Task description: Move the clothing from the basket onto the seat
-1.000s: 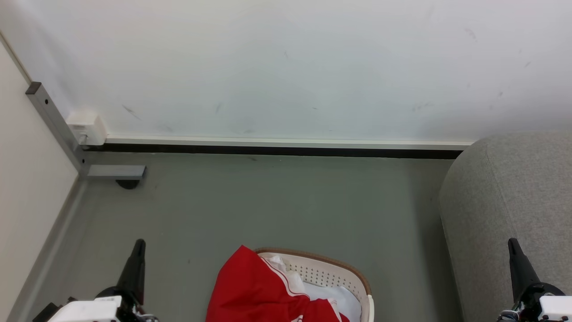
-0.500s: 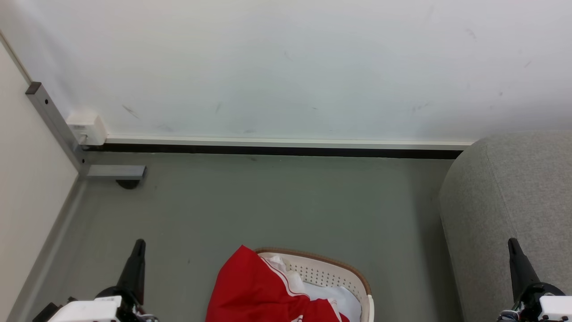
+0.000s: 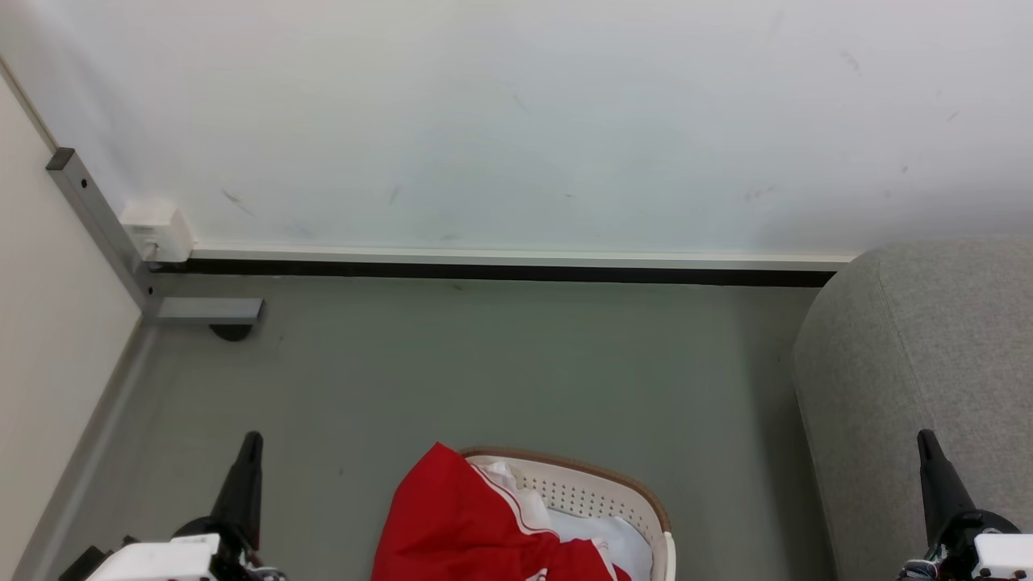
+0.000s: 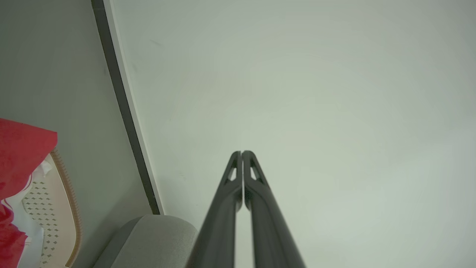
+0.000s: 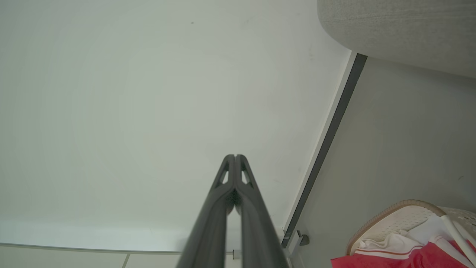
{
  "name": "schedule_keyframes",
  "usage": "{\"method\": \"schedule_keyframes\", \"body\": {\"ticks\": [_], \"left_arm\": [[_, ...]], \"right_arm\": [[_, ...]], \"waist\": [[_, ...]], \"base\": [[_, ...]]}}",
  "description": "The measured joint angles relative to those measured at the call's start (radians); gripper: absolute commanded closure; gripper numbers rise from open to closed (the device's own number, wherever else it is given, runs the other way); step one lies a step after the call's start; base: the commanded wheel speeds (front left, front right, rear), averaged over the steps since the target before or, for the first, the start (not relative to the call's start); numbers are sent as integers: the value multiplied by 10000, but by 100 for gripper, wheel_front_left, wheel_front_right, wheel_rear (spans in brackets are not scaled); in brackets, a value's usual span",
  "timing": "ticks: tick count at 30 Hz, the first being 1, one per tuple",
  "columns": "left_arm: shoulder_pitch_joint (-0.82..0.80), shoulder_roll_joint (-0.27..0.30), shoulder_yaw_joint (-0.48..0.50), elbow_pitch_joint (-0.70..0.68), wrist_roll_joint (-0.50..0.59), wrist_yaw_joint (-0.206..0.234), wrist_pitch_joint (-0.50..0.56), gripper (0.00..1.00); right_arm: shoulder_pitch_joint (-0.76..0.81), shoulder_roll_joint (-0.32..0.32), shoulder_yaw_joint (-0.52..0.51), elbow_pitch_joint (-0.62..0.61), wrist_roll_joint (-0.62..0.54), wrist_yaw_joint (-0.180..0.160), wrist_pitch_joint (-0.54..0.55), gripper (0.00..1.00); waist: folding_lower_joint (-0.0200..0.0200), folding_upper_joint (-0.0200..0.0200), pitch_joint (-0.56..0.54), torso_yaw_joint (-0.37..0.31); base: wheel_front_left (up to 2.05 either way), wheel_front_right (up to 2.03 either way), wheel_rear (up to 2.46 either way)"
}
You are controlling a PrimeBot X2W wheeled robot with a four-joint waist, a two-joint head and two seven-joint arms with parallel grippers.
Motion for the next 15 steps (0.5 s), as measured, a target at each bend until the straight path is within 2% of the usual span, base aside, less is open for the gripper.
{"method": "schedule_keyframes", "body": {"ticks": [1, 2, 3, 4, 5, 15], "left_arm": [[0, 0, 0, 0, 0, 2, 0, 100], [30, -12, -2, 50, 6, 4, -8, 0], [105, -35, -8, 125, 6, 17, -8, 100], [196, -63, -13, 211, 6, 31, -10, 100], [278, -84, -19, 286, 6, 35, -13, 0], [354, -86, -240, 36, 318, 35, -476, 0]], "right_arm": [[0, 0, 0, 0, 0, 0, 0, 100], [31, 8, 12, 52, 4, 2, -8, 0], [89, 27, 21, 140, 6, 2, -10, 100], [170, 59, 31, 222, 6, 2, -10, 100], [258, 92, 48, 293, 6, 2, -12, 0], [311, 130, 527, 67, -272, 2, -470, 0]], "waist": [[0, 0, 0, 0], [-1, 0, 0, 0], [0, 0, 0, 0], [-1, 0, 0, 0], [0, 0, 1, 0], [0, 0, 8, -2]], "base": [[0, 0, 0], [0, 0, 0], [0, 0, 0], [0, 0, 0], [0, 0, 0], [0, 0, 0]]}}
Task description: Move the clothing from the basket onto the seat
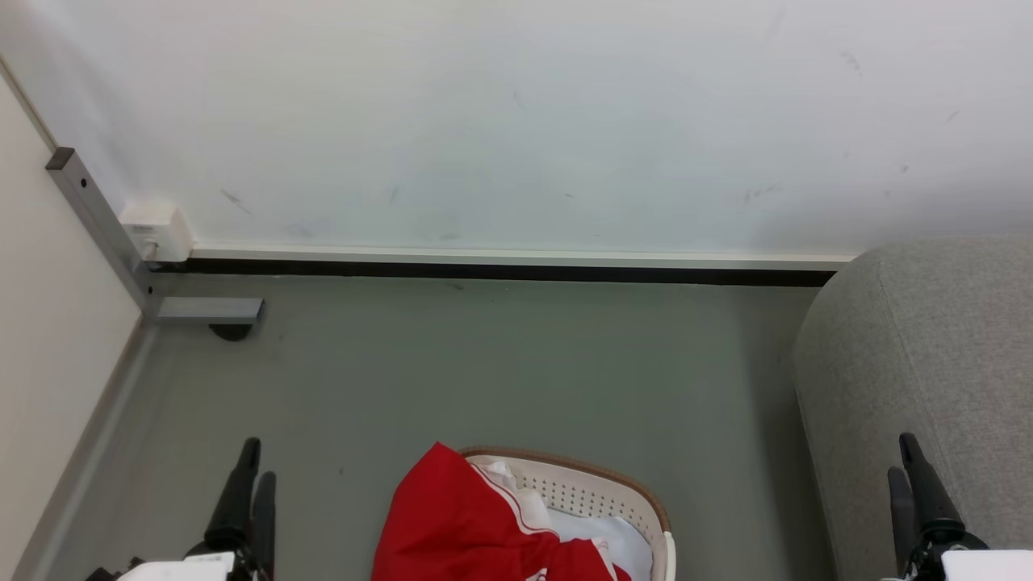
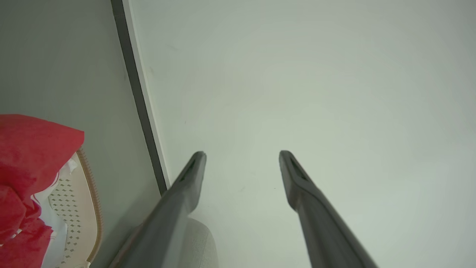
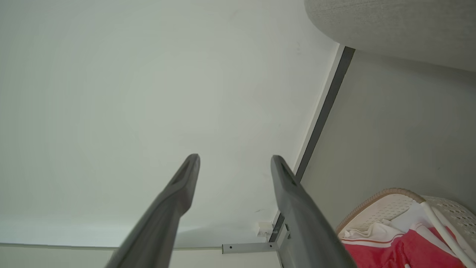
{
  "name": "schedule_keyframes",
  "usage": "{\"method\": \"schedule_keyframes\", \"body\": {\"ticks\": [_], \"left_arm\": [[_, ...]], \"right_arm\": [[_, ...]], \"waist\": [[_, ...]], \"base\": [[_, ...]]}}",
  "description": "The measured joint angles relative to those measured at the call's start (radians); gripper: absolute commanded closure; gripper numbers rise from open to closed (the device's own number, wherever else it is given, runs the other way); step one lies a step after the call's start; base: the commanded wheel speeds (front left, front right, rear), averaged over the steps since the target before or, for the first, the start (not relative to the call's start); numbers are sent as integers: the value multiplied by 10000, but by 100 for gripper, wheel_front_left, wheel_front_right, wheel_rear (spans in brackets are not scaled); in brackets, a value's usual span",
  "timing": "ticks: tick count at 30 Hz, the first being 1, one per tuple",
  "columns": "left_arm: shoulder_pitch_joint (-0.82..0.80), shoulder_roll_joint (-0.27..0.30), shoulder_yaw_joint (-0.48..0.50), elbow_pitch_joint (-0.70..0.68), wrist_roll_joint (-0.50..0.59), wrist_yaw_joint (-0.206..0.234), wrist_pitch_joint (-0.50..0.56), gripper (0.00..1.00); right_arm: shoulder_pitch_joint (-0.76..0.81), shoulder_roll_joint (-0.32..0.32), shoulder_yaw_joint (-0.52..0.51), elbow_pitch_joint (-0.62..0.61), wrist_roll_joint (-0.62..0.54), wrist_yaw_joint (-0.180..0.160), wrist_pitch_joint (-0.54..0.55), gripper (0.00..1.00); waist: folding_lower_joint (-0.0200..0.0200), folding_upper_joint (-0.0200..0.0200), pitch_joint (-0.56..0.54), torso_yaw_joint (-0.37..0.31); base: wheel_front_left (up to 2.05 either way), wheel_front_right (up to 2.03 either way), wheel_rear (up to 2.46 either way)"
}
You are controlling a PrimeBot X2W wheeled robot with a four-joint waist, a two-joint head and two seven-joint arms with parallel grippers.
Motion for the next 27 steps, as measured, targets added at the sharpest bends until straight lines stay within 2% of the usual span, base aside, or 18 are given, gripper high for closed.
{"method": "schedule_keyframes", "body": {"ticks": [13, 27], "left_arm": [[1, 4, 86, -535, 2165, -2, -558, 0], [148, 4, 40, -951, 5269, -2, -1087, 0]], "right_arm": [[-73, -4, 522, -497, -1944, 0, -598, 0], [-81, -15, 938, -652, -4591, 0, -1126, 0]], "waist": [[0, 0, 25, -56], [0, 0, 36, -139]], "base": [[0, 0, 0], [0, 0, 0]]}}
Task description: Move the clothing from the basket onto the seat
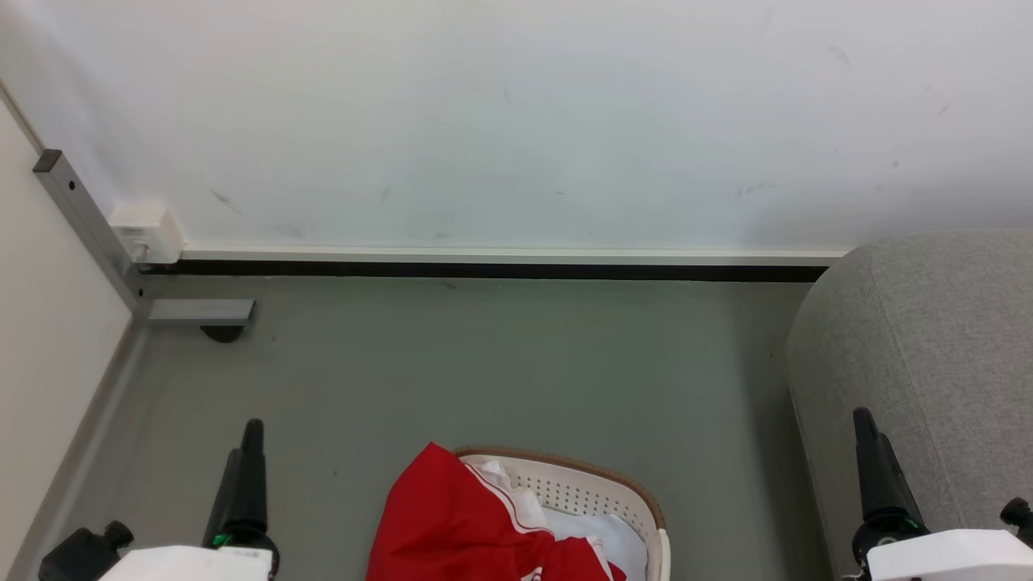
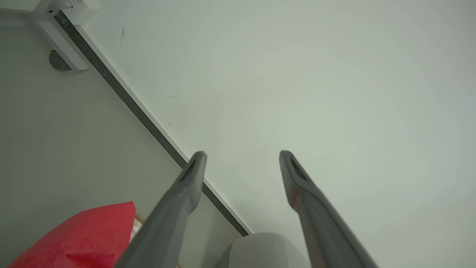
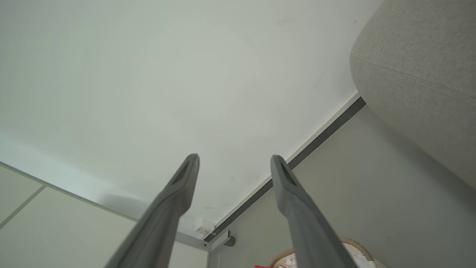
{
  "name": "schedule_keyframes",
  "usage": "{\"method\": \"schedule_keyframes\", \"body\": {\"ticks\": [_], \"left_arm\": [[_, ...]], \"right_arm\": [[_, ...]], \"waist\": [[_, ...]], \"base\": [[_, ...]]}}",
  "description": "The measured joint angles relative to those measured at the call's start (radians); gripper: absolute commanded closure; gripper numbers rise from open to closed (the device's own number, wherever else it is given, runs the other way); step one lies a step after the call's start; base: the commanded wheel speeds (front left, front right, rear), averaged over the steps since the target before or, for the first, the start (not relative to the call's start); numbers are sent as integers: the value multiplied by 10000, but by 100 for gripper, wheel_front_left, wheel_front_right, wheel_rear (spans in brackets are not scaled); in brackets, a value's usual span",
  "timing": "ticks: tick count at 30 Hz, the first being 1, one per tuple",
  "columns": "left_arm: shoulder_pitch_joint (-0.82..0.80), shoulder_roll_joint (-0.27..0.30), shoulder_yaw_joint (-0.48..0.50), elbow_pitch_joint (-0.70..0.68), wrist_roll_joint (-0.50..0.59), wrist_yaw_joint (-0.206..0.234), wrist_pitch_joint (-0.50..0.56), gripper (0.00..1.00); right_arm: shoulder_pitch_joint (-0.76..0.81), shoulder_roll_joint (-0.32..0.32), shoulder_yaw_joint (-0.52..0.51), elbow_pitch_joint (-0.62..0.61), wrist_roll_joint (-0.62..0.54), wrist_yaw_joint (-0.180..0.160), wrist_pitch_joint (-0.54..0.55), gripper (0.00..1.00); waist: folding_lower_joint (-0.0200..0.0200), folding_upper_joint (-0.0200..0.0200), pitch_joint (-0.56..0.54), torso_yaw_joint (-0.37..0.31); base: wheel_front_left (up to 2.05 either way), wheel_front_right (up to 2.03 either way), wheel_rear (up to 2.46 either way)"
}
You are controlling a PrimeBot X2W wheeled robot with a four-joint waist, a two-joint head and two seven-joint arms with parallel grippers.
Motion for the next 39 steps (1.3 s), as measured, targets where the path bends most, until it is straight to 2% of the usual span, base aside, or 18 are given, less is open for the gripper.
{"method": "schedule_keyframes", "body": {"ticks": [3, 16, 23, 39], "left_arm": [[31, 0, -54, -59, 897, 38, -127, 0], [150, 73, -290, -324, 3524, 435, -539, 0], [207, 153, -414, -345, 4410, 648, -748, 0], [304, 311, -543, -405, 6075, 911, -1175, 0]], "right_arm": [[-4, 0, 115, -38, -577, 0, -92, 0], [-16, -19, 418, 144, -3473, 0, -518, 0], [-32, -25, 500, 336, -4591, 0, -706, 0], [-119, -35, 740, 389, -6094, 0, -1143, 0]], "waist": [[0, 0, -3, -16], [0, 0, -34, -66], [0, 0, -46, -86], [0, 0, -67, -148]], "base": [[0, 0, 0], [0, 0, 0], [0, 0, 0], [0, 0, 0]]}}
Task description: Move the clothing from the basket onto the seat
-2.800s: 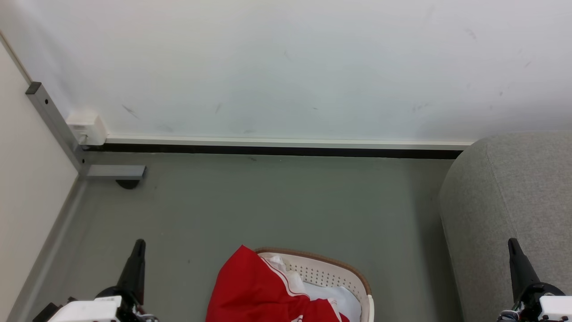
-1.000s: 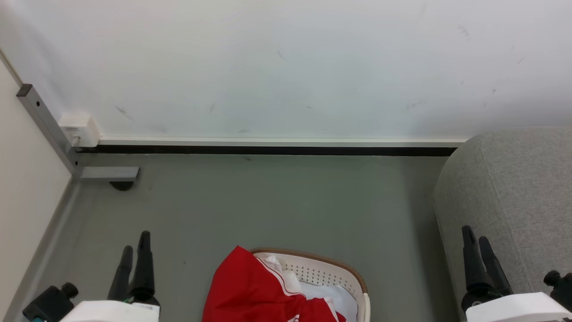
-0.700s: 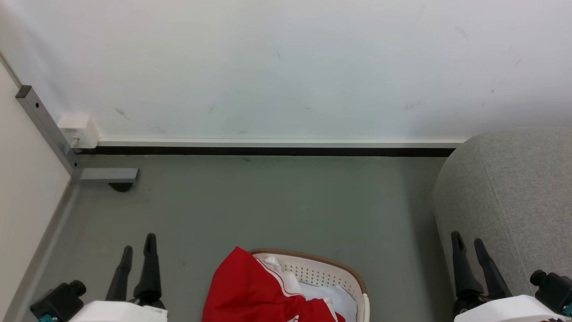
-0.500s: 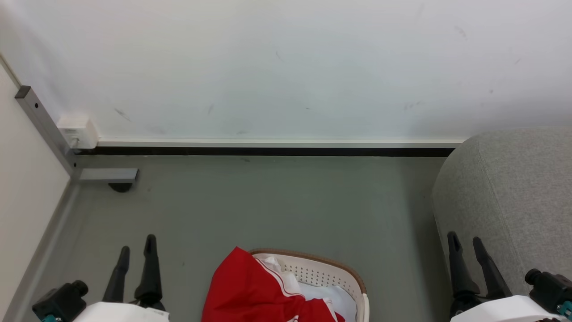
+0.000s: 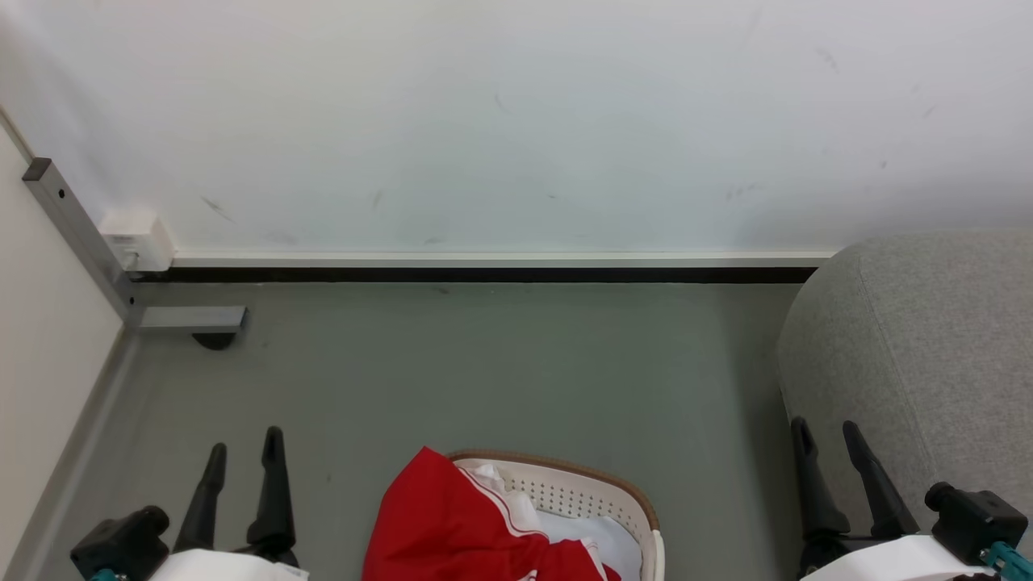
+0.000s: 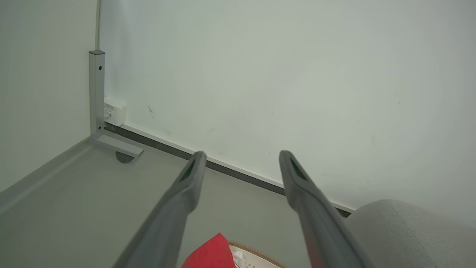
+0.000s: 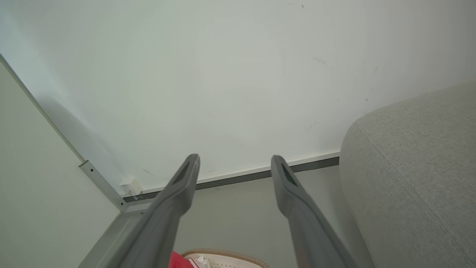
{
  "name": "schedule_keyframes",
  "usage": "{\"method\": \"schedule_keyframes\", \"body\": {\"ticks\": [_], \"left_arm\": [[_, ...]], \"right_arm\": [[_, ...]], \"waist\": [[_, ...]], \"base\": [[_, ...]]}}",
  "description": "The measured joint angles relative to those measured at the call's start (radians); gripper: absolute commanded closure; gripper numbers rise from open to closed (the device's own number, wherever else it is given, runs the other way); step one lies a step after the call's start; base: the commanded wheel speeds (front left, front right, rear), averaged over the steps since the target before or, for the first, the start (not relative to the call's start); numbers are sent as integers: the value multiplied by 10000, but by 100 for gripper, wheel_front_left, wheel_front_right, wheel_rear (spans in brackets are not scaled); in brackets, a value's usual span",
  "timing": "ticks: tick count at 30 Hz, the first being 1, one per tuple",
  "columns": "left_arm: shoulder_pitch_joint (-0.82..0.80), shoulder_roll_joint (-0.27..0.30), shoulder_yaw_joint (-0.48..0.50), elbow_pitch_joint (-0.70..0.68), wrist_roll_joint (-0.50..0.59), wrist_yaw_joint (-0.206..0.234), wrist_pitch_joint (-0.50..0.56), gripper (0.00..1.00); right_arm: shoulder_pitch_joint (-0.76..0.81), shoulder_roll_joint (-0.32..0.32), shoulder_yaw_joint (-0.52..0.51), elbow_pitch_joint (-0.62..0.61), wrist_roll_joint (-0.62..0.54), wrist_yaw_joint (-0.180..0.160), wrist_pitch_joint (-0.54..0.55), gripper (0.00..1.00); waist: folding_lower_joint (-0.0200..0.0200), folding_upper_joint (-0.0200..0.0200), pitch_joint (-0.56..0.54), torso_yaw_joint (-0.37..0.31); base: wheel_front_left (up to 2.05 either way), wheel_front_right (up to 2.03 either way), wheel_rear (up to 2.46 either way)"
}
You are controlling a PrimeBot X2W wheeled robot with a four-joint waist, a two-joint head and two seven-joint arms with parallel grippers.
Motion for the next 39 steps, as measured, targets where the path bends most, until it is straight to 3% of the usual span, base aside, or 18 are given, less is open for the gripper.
{"method": "schedule_keyframes", "body": {"ticks": [39], "left_arm": [[124, 31, -127, -288, 3233, 100, -807, 0]], "right_arm": [[-155, -36, 612, 107, -2817, 0, -809, 0]], "waist": [[0, 0, 13, -228]], "base": [[0, 0, 0]]}}
